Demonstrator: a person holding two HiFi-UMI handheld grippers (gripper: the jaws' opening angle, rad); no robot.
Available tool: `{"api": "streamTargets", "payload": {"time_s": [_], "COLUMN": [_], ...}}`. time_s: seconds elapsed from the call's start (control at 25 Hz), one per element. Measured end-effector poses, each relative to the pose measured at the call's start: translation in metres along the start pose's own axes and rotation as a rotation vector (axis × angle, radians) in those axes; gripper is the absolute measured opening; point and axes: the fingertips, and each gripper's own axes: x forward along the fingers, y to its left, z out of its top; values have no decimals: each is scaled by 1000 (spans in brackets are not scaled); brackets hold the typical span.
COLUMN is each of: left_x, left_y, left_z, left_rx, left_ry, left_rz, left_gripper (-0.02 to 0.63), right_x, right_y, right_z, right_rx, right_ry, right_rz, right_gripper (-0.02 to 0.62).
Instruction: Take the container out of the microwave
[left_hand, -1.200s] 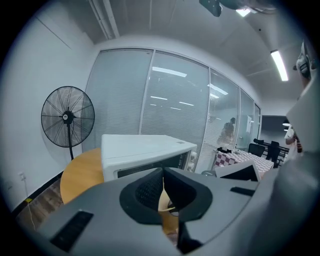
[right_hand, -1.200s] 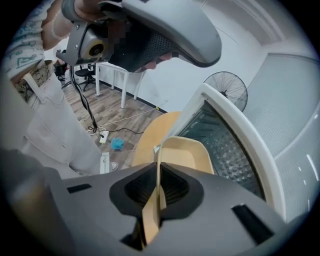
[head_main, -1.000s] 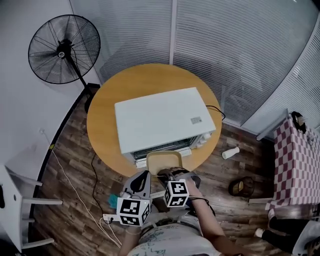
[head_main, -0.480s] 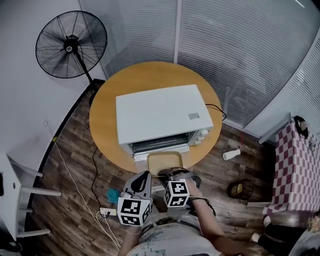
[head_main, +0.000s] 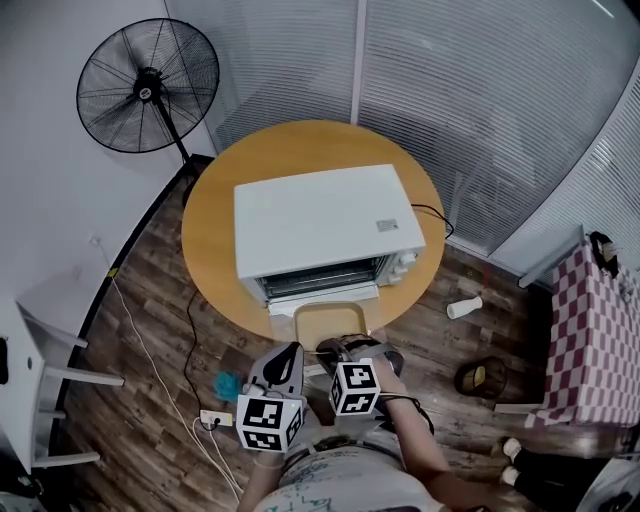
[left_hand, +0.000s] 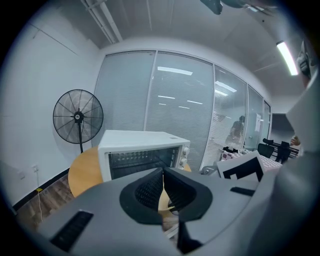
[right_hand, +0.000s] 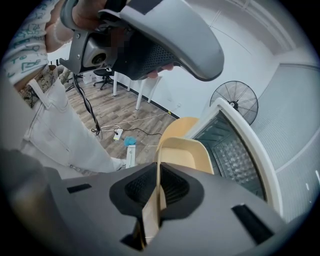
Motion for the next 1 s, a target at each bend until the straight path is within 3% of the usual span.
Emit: {"api": "streamTargets", "payload": {"time_s": [1.0], "left_x": [3], "left_y": [-7], "left_z": [-4], "left_rx": [5], "left_ry": [8], "left_rz": [-9], "left_gripper": [15], "right_x": [-2], "right_y": [17], "right_z": [-5], "right_rx": [-15], "right_ry": [12], "right_rz": [67], "right_gripper": [14]}}
